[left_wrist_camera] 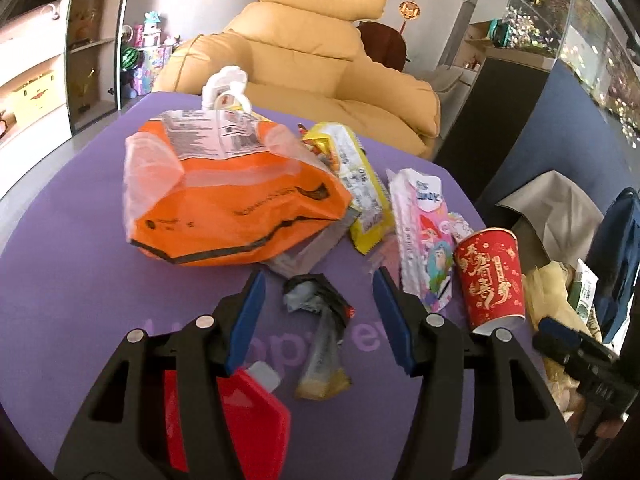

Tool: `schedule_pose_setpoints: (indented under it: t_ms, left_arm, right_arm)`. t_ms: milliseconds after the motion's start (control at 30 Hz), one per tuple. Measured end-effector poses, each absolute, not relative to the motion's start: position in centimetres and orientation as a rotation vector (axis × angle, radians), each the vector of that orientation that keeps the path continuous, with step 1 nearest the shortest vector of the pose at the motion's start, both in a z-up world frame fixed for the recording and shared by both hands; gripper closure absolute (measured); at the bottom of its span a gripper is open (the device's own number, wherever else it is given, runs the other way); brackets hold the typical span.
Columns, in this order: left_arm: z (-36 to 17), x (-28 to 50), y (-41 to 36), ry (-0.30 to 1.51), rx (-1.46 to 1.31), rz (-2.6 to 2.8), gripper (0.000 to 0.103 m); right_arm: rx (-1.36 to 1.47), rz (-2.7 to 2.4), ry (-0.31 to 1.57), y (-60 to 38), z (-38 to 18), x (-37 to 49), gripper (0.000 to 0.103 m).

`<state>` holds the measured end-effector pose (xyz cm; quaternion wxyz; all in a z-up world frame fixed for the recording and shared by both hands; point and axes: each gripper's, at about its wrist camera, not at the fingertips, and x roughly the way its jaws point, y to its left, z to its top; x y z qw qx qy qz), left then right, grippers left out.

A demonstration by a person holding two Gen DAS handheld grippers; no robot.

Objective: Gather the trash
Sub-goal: 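Grasp the grey wrapper with the left tool while the right tool grasps the red cup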

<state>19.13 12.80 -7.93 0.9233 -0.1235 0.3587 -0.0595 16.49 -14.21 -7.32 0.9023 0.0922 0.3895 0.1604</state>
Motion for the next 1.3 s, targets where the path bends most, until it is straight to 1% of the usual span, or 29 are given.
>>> schedule_pose_setpoints:
  t_ms: [133,200,333,433,700,833,900,1000,1100,1300]
  left_arm:
    - [-7.8,18.7,12.9,0.738,-0.247,-0.128,0.048]
    - [-7.8,18.7,12.7,0.741,-0.244,-0.136,0.046]
    - [-8.0,18.9,12.7,0.761,-0.255,-0.145,0.045]
    - [-8.0,18.9,12.6,0.768,-0.248,-0.144,0.045]
    - [-8.3,20.3,10.9,0.821,-0.155,-0.092,0.045]
    - [-8.6,21.5,10.3,0.848,-0.104,-0.042,0.051]
    - [-8.7,21.5,9.8,0.849,-0.062,-0.03,0.067]
    - [-8.5,20.8,9.8,0.846,-0.061,-0.066,0.077]
    - [-7.9,19.5,10.3,0.835,-0.097,-0.12,0.082]
    - [-5.0,15.6,11.1,0.759,-0.159,-0.22,0.082]
  right_arm:
    - [0.203,0.325,0.796,-12.7,-6.9,19.5,0.042]
    - [0.224,0.326,0.818,-12.1,-7.2,21.4,0.042]
    - [0.265,0.368,0.886,-11.5,-7.9,24.1,0.042]
    - [0.209,0.395,0.88,-11.0,-7.7,23.3,0.046]
    - [0.143,0.417,0.887,-12.3,-7.5,17.1,0.046]
    - [0.154,0.404,0.882,-13.4,-7.6,15.2,0.046]
    - [0.155,0.394,0.876,-13.7,-7.5,14.6,0.046]
    - [0.147,0.395,0.861,-13.8,-7.4,13.9,0.046]
    - [0.147,0.411,0.843,-13.7,-6.8,13.1,0.046]
    - [0.115,0.417,0.792,-13.4,-5.0,11.5,0.046]
